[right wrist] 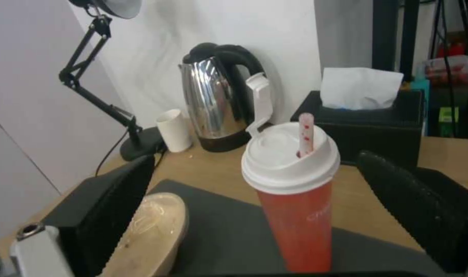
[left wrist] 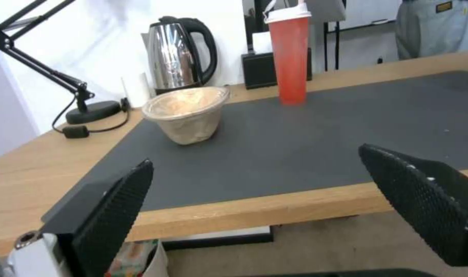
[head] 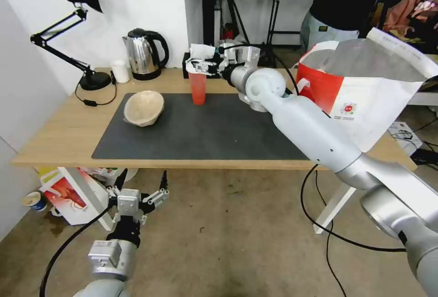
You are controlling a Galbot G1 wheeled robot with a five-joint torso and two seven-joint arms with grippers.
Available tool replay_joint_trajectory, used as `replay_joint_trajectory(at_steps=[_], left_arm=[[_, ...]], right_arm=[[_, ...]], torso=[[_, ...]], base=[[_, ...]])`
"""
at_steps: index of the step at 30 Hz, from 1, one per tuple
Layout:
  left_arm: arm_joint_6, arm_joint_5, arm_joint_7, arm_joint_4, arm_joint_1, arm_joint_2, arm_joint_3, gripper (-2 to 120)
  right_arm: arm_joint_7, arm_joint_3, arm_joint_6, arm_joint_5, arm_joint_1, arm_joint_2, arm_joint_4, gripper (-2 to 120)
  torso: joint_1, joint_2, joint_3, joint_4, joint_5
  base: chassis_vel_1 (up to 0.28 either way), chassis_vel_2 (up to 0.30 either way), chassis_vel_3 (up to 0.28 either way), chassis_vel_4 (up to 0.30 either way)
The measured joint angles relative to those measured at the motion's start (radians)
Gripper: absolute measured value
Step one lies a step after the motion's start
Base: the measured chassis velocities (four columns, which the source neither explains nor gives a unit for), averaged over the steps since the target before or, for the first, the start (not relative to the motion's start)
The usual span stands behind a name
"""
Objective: Pick up the trash from the table and place it into the takeout bag.
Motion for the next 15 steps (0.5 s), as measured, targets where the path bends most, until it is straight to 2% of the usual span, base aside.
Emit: replay_joint_trajectory(at_steps=[15], left_arm=[[0.000, 0.000, 0.000, 0.000, 0.000, 0.000, 0.000, 100]], right_arm=[[-0.012, -0.059, -0.035, -0.042, 0.061, 0.030, -0.063, 100]], torso=[[0.000, 0.000, 0.000, 0.0001, 0.0000]], base=[[0.000, 0.000, 0.000, 0.000]])
